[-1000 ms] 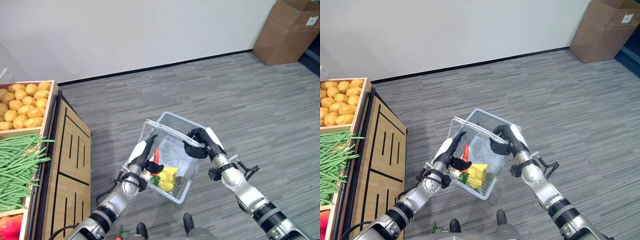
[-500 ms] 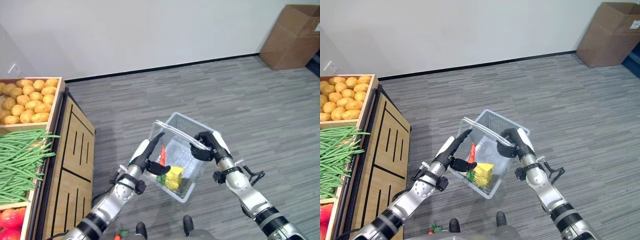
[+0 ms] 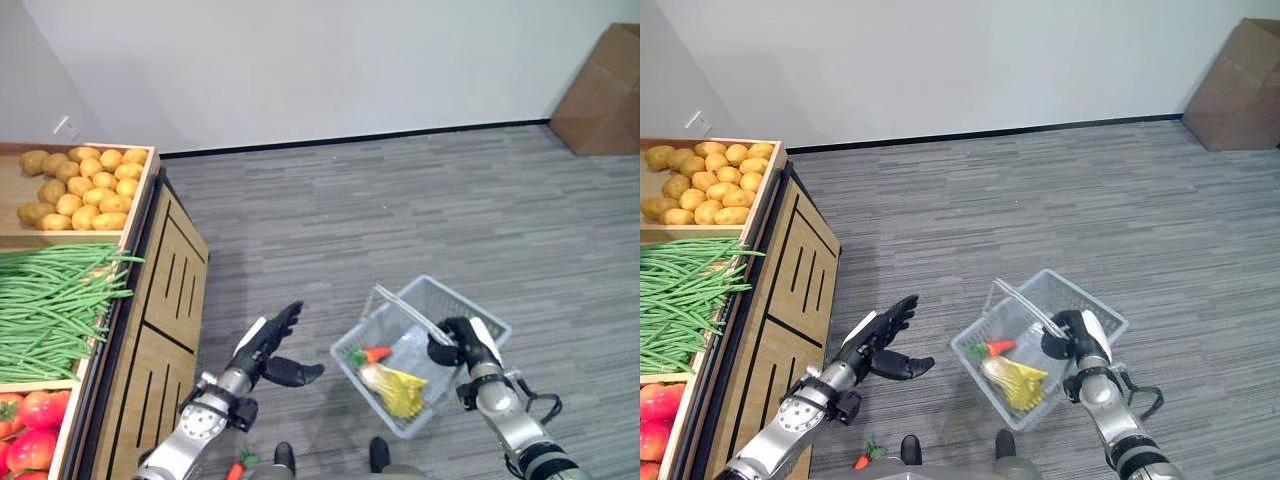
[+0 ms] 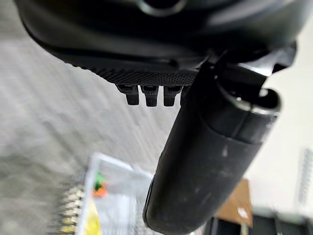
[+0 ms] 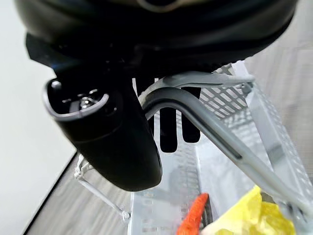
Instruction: Get the vegetables into the basket
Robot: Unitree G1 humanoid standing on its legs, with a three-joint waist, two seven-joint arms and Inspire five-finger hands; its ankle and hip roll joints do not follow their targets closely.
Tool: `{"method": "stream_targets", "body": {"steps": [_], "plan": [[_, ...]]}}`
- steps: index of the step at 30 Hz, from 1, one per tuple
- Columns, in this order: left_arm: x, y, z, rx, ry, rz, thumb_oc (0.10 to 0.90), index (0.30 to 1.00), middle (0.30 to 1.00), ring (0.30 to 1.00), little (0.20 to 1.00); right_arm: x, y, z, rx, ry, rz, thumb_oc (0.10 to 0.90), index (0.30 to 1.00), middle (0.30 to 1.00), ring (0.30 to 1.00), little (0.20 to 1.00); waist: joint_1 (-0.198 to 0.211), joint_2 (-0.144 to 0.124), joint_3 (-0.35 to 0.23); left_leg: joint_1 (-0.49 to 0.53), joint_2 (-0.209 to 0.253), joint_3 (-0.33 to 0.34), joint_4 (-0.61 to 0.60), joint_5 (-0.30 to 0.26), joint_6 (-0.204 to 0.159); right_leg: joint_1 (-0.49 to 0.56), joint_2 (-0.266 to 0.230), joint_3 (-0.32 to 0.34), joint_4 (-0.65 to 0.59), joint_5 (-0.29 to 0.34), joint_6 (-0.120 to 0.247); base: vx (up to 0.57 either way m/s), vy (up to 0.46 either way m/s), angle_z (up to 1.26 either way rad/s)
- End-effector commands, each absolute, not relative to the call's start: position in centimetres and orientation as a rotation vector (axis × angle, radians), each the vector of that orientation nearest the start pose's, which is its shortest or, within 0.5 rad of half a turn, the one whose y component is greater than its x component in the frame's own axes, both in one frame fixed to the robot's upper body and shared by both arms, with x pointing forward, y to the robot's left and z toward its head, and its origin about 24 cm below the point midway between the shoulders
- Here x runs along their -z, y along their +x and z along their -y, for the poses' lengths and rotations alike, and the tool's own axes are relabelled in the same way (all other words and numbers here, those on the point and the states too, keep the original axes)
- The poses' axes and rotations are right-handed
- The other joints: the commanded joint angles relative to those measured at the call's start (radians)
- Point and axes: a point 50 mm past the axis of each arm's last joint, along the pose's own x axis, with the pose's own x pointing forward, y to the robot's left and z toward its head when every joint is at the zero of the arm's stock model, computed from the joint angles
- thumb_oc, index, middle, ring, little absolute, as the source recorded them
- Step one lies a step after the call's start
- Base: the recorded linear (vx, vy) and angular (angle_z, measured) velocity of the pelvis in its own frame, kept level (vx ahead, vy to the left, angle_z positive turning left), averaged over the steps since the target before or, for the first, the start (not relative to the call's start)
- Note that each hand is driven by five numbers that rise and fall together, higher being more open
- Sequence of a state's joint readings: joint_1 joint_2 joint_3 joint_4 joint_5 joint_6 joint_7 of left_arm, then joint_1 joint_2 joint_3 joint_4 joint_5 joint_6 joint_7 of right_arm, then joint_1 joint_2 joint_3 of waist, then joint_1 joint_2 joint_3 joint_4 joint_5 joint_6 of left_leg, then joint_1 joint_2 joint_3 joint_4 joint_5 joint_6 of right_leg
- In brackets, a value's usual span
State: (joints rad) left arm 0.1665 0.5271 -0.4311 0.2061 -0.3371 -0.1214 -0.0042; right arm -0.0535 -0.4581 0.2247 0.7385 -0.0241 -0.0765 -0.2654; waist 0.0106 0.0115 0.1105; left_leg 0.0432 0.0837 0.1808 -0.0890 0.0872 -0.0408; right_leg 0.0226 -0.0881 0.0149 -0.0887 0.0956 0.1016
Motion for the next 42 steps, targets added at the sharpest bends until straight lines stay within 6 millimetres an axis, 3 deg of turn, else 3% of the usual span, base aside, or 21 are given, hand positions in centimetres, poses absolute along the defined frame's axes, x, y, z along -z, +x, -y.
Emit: {"method": "stream_targets", "body": {"steps": [1,5,6,9,11,14,17,25,30,31,32,33,42], "plan": [[2.4,20.3,-19.5,0.249,0.154,-0.272,0.9,1.0,1.0,1.0,1.0,2.9,24.4,28.2,0.305,-0.597,-0.332,0.4,0.3,0.3,0.3,0.3,0.006,-0.038,-0.089,-0.022,0.01,-0.036,0.002,-0.019,-0.023,-0.013,-0.038,-0.06,0.003,0.007,0.04,-0.01,-0.007,0.06],[5.0,18.9,-21.3,0.171,0.21,-0.395,0.9,1.0,1.0,1.0,1.0,5.3,22.0,30.4,0.38,-0.618,-0.495,0.4,0.3,0.3,0.3,0.3,0.01,-0.038,-0.087,-0.023,0.012,-0.041,0.002,-0.016,-0.024,-0.012,-0.037,-0.064,0.004,0.007,0.039,-0.01,-0.01,0.06],[6.6,18.0,-22.2,0.124,0.233,-0.477,0.9,1.0,1.0,1.0,1.0,6.2,20.8,31.3,0.415,-0.615,-0.566,0.4,0.3,0.3,0.3,0.3,0.012,-0.038,-0.087,-0.025,0.011,-0.042,0.002,-0.014,-0.025,-0.013,-0.037,-0.065,0.004,0.007,0.039,0.0,0.0,0.0],[8.3,17.1,-22.7,0.082,0.262,-0.559,0.9,1.0,1.0,1.0,1.0,6.9,19.7,32.1,0.445,-0.622,-0.626,0.4,0.3,0.3,0.3,0.3,0.012,-0.037,-0.085,-0.026,0.011,-0.042,0.002,-0.014,-0.025,-0.013,-0.037,-0.066,0.004,0.009,0.038,0.0,0.0,0.0],[11.9,14.3,-23.9,-0.03,0.315,-0.774,0.9,1.0,1.0,1.0,1.0,8.5,17.2,33.4,0.507,-0.603,-0.777,0.4,0.3,0.3,0.3,0.3,0.012,-0.036,-0.084,-0.029,0.012,-0.04,0.002,-0.01,-0.026,-0.018,-0.035,-0.067,0.004,0.01,0.036,-0.03,-0.015,0.0],[14.1,11.8,-24.3,-0.103,0.344,-0.951,0.9,1.0,1.0,1.0,1.0,9.7,15.3,33.8,0.537,-0.583,-0.889,0.4,0.3,0.3,0.3,0.3,0.012,-0.036,-0.086,-0.03,0.016,-0.04,0.002,-0.009,-0.029,-0.018,-0.033,-0.067,0.003,0.01,0.033,0.0,0.0,0.0],[14.6,11.3,-24.3,-0.104,0.377,-0.988,0.9,1.0,1.0,1.0,1.0,9.9,14.9,33.8,0.536,-0.585,-0.913,0.4,0.3,0.3,0.3,0.3,0.012,-0.036,-0.086,-0.03,0.017,-0.039,0.002,-0.008,-0.03,-0.019,-0.031,-0.068,0.002,0.009,0.032,0.0,0.0,0.0],[16.0,7.3,-24.7,-0.102,0.475,-1.19,0.9,1.0,1.0,1.0,1.0,10.4,12.8,34.6,0.554,-0.596,-1.013,0.4,0.3,0.3,0.3,0.3,0.014,-0.036,-0.086,-0.029,0.021,-0.04,0.002,-0.008,-0.036,-0.017,-0.025,-0.07,0.001,0.008,0.028,0.0,0.0,0.0],[16.3,6.4,-24.5,-0.094,0.487,-1.231,0.9,1.0,1.0,1.0,1.0,10.7,12.0,34.7,0.545,-0.61,-1.051,0.4,0.3,0.3,0.3,0.3,0.016,-0.035,-0.087,-0.026,0.025,-0.04,0.002,-0.009,-0.037,-0.014,-0.022,-0.07,0.001,0.005,0.026,0.0,0.0,0.0],[16.4,5.9,-24.3,-0.084,0.485,-1.246,0.9,1.0,1.0,1.0,1.0,10.8,11.5,34.9,0.551,-0.609,-1.074,0.461,0.385,0.385,0.385,0.385,0.017,-0.035,-0.088,-0.025,0.026,-0.041,0.002,-0.009,-0.037,-0.012,-0.021,-0.071,0.001,0.003,0.026,0.0,0.0,0.0],[16.5,5.7,-24.1,-0.078,0.485,-1.255,0.9,1.0,1.0,1.0,1.0,10.8,11.2,35.0,0.561,-0.616,-1.082,0.649,0.649,0.649,0.649,0.649,0.017,-0.034,-0.089,-0.024,0.027,-0.042,0.002,-0.009,-0.037,-0.012,-0.02,-0.072,0.001,0.002,0.026,0.0,0.0,0.0],[16.5,5.7,-24.0,-0.075,0.481,-1.252,0.9,1.0,1.0,1.0,1.0,10.8,11.0,35.2,0.565,-0.627,-1.088,0.9,1.0,1.0,1.0,1.0,0.017,-0.033,-0.089,-0.024,0.027,-0.042,0.002,-0.009,-0.037,-0.012,-0.019,-0.072,0.001,0.002,0.026,0.0,0.0,0.0],[16.6,5.9,-23.6,-0.053,0.485,-1.24,0.9,1.0,1.0,1.0,1.0,11.1,10.1,35.1,0.51,-0.686,-1.136,0.9,1.0,1.0,1.0,1.0,0.019,-0.034,-0.082,-0.024,0.029,-0.046,0.002,-0.008,-0.039,-0.012,-0.016,-0.076,0.002,0.001,0.024,0.0,0.0,0.0]]}}
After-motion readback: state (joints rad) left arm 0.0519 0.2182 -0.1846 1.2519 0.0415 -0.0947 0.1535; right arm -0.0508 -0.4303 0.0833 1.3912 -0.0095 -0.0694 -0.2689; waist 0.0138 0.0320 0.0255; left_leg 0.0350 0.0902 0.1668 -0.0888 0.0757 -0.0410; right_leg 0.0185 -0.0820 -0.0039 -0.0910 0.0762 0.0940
